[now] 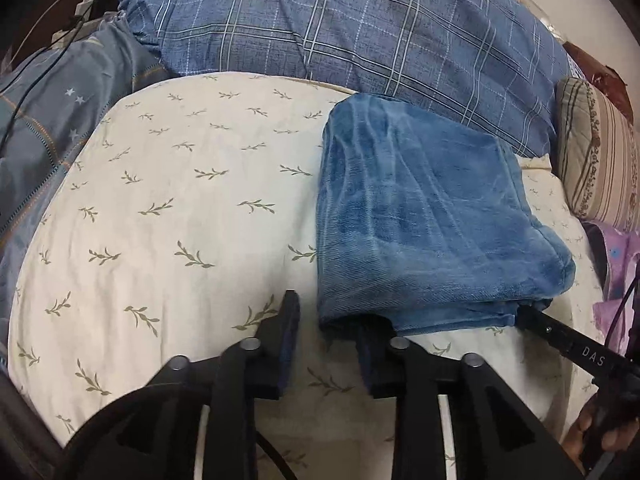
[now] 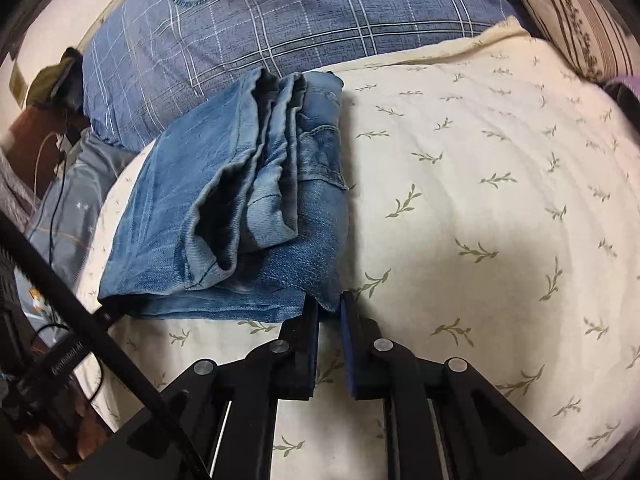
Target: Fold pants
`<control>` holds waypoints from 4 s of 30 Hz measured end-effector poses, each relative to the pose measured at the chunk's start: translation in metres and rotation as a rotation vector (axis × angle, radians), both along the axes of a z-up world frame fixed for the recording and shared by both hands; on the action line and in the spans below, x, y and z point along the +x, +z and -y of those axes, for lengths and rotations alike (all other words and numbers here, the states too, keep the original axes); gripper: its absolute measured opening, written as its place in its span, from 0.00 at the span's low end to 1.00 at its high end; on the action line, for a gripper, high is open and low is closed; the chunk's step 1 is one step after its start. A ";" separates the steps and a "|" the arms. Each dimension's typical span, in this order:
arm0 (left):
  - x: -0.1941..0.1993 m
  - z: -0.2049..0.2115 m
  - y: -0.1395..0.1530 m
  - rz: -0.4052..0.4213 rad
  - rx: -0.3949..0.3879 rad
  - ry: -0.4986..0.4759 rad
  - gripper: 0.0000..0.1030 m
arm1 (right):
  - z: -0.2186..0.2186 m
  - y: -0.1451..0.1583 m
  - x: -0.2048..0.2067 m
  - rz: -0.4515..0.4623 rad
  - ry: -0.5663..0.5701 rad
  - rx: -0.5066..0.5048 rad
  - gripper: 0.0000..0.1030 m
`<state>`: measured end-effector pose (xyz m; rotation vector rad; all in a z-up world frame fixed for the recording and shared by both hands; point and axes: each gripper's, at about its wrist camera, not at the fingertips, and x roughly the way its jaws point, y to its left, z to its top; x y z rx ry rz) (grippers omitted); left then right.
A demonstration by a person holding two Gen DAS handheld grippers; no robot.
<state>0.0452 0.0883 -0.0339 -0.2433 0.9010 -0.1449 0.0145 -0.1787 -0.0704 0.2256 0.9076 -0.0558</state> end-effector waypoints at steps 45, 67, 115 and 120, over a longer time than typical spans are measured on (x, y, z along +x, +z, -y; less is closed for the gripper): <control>0.023 -0.028 0.016 -0.069 -0.262 -0.042 0.51 | -0.002 0.044 0.028 0.069 0.120 0.197 0.58; 0.084 -0.028 0.066 -0.040 -0.206 -0.069 0.57 | -0.002 0.088 0.049 0.113 0.187 0.113 0.78; 0.161 -0.028 0.012 -0.133 -0.370 -0.073 0.22 | 0.031 0.031 0.134 -0.037 0.149 0.238 0.43; 0.155 -0.030 0.018 -0.155 -0.310 -0.071 0.44 | 0.039 0.030 0.134 -0.075 0.114 0.281 0.63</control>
